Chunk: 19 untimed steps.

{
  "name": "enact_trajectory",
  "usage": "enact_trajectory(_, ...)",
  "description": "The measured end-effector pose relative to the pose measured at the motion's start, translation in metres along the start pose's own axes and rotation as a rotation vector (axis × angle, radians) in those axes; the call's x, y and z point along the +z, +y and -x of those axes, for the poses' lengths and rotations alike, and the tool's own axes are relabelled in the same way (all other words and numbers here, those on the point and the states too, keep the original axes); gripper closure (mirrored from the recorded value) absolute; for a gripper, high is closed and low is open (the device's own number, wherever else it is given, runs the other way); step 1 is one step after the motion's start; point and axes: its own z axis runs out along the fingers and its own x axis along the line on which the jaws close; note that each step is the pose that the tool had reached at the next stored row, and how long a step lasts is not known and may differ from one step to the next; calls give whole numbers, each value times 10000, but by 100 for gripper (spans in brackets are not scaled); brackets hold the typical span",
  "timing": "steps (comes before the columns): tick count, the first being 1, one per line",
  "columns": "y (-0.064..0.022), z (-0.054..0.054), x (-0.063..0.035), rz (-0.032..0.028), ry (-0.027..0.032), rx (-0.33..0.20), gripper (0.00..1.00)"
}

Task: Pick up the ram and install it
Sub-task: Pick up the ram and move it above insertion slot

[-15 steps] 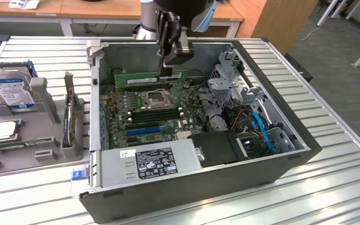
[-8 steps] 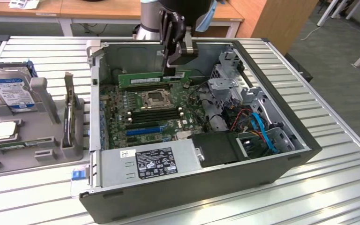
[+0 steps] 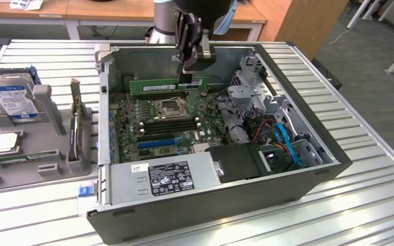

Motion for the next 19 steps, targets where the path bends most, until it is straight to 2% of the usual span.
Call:
enact_trajectory(5,-1,20,2,-1,-1,3,89)
enact_trajectory(19,-6,232,38,0,-23,5,89)
